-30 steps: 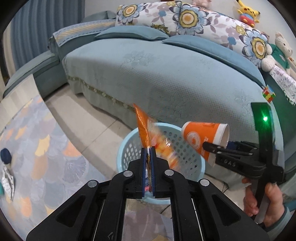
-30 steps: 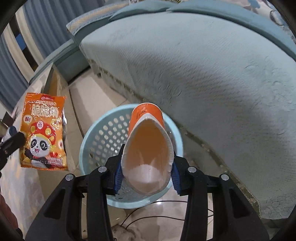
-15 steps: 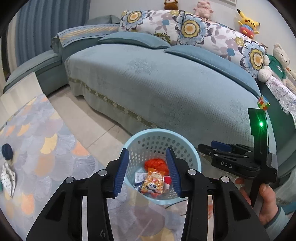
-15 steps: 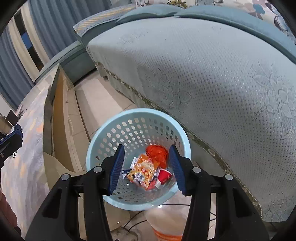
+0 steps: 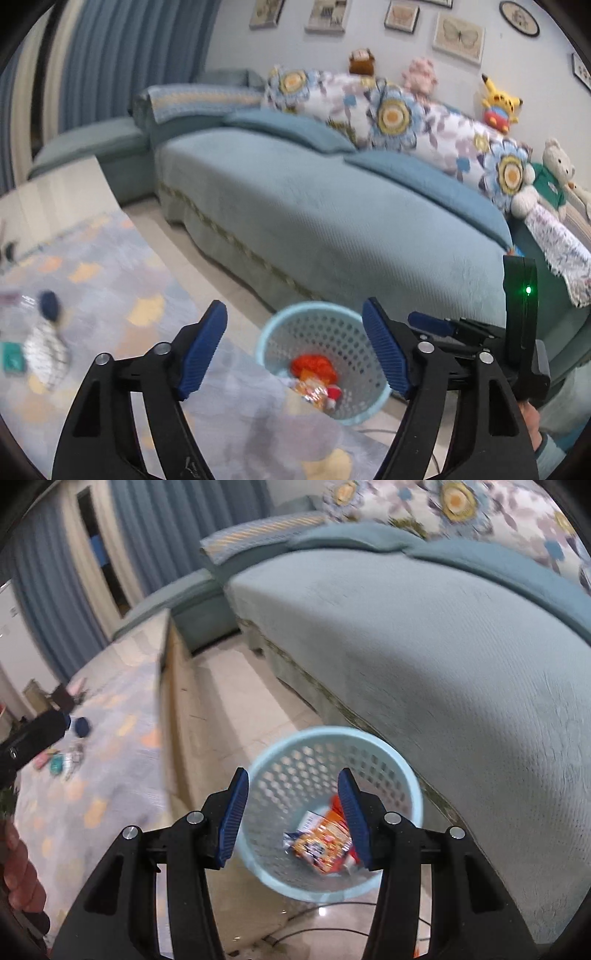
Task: Collect trash
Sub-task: 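Return both tools to the table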
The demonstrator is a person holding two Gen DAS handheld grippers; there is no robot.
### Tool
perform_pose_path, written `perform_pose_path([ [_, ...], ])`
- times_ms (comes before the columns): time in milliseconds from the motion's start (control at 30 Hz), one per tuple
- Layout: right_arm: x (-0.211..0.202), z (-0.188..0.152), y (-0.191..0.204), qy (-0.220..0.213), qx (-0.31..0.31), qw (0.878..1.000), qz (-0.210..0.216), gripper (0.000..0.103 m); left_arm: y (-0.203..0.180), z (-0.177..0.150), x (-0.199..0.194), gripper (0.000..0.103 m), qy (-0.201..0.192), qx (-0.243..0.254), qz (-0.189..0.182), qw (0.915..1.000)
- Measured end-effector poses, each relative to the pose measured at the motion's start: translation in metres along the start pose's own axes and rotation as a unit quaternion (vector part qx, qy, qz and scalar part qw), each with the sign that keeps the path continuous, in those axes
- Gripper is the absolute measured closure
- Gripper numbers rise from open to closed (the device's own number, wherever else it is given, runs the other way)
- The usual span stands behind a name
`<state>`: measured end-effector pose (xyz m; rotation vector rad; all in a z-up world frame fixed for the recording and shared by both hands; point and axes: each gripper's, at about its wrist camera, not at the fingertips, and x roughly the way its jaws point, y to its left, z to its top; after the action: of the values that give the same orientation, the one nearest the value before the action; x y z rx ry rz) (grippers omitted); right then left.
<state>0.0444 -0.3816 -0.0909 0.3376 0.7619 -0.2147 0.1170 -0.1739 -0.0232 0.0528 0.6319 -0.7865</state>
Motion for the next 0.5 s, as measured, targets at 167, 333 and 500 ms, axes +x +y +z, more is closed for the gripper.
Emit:
perform_pose_path([
  [167,-0.024,0.025,0.057,-0.036,-0.042,0.998,0.043,0.05,0.041,0.012,-0.061,0.025,-0.052,-0.031,0.032,0.9976],
  [333,-0.032,0.042,0.128,-0.058,-0.089,0.99,0.09,0.047,0.096,0.007,-0.11,0.019,-0.085,-0.071,0.084,0.9903],
  [500,-0.02,0.045,0.203,-0.058,-0.136,0.982,0.121,0.047,0.158,-0.017,-0.141,0.015,-0.094,-0.11,0.122,0.9819],
])
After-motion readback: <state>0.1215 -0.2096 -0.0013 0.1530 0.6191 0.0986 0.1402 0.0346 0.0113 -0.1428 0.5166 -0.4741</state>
